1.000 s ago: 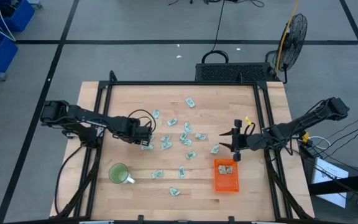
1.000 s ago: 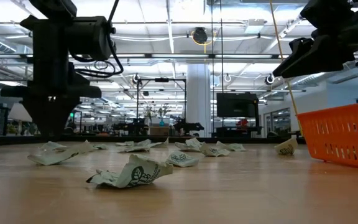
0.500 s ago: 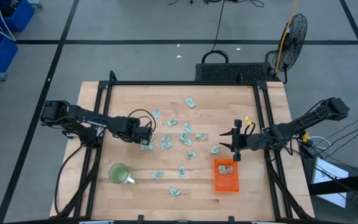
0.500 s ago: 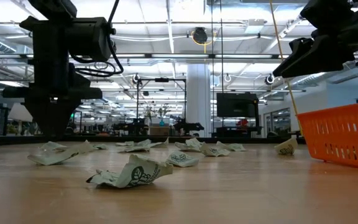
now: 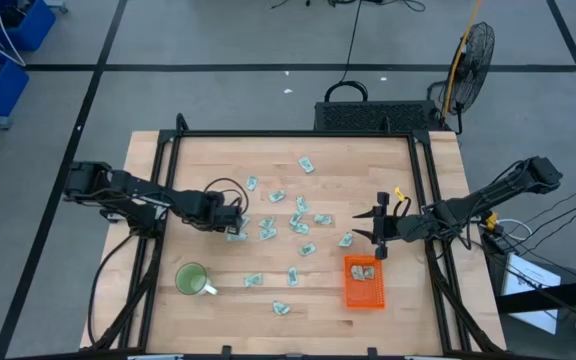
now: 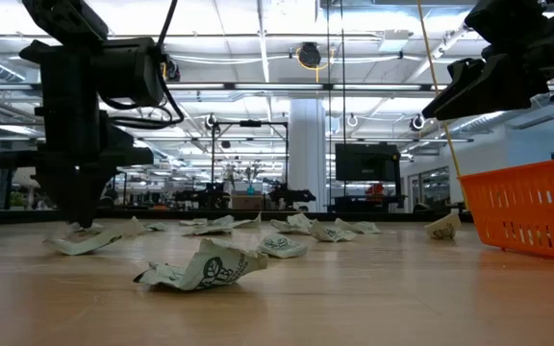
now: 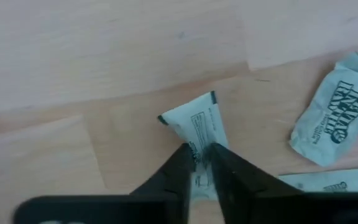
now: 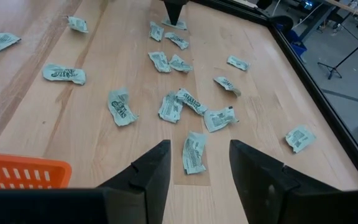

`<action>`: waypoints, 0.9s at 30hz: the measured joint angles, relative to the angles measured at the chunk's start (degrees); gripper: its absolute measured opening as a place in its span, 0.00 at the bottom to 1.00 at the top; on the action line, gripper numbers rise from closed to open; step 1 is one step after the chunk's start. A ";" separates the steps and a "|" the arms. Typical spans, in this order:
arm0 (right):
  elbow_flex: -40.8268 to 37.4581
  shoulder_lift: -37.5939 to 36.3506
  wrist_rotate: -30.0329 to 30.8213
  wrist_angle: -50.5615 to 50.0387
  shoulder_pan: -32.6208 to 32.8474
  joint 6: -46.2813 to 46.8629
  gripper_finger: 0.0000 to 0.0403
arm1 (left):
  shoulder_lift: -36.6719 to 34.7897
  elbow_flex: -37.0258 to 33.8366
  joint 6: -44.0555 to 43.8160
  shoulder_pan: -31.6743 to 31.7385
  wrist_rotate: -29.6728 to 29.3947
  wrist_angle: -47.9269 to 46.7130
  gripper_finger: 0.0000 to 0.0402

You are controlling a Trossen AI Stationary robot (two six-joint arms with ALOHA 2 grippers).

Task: Pick and place Stevia / Truvia into bins
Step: Put the stevia packet into the orange basket

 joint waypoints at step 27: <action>-17.30 0.18 -0.15 49.53 -6.93 19.18 0.39 | 9.23 17.27 41.22 -5.33 -21.70 59.70 0.01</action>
